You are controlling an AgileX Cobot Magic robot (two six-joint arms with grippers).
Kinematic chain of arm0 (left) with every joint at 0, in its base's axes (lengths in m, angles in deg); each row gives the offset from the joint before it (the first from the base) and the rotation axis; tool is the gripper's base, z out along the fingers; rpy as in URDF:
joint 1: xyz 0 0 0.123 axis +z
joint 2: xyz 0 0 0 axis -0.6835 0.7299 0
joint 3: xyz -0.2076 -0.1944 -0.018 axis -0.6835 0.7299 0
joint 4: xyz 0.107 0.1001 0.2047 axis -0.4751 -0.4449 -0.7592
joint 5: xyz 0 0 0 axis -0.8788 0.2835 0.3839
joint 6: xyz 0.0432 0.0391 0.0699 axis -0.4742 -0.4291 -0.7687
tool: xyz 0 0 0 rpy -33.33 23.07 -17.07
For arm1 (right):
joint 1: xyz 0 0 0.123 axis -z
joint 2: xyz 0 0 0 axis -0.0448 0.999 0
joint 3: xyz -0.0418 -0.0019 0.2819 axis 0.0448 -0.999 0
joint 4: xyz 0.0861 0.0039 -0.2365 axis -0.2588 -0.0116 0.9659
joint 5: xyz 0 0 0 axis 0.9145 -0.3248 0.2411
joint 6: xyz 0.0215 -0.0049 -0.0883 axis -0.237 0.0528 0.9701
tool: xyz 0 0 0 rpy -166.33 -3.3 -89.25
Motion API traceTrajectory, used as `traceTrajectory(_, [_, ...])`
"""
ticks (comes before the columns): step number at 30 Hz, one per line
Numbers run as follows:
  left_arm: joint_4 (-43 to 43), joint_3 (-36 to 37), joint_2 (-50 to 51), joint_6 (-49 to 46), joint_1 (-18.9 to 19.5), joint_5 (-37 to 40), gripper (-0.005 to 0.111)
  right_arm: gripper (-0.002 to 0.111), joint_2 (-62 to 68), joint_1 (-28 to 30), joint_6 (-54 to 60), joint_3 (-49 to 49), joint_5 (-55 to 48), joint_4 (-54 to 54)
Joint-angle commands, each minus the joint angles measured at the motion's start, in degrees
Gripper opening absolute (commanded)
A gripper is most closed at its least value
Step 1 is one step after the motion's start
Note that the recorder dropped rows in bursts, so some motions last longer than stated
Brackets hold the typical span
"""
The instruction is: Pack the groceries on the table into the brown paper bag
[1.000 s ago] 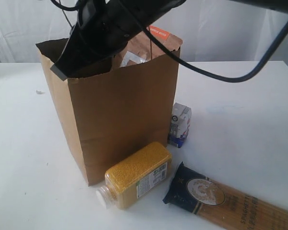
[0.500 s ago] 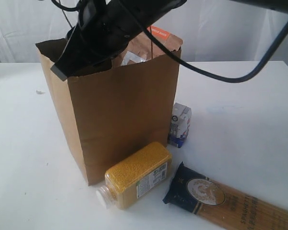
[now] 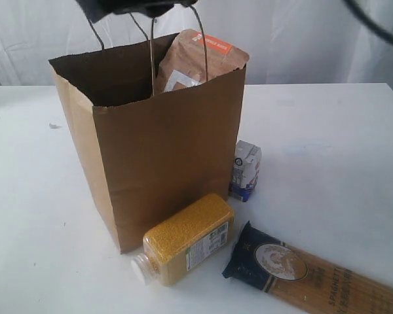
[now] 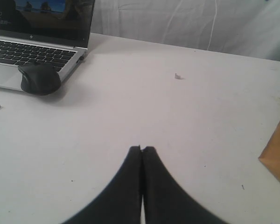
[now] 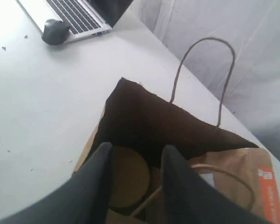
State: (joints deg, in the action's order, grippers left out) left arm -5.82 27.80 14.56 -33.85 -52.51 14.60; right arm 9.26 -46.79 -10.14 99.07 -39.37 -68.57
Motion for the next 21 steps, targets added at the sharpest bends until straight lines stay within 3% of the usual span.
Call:
traceTrajectory(1, [-0.69, 0.06, -0.42, 0.0, 0.09, -0.08, 0.0, 0.033, -5.33, -0.2, -0.44, 0.3, -6.3, 3.06])
traceTrajectory(9, [-0.69, 0.06, -0.42, 0.0, 0.09, -0.08, 0.0, 0.033, -11.55, -0.2, -4.14, 0.3, -23.0, 25.98])
traceTrajectory(13, [-0.69, 0.06, -0.42, 0.0, 0.09, -0.08, 0.0, 0.033, -12.98, 0.96, -9.77, 0.3, -25.24, 41.68])
traceTrajectory(17, [-0.69, 0.06, -0.42, 0.0, 0.09, -0.08, 0.0, 0.033, -12.82, 7.56, -18.0, 0.18, -24.06, 53.01])
traceTrajectory(21, [-0.69, 0.06, -0.42, 0.0, 0.09, -0.08, 0.0, 0.033, -12.82, 17.53, -23.61, -1.94, -20.46, 54.42])
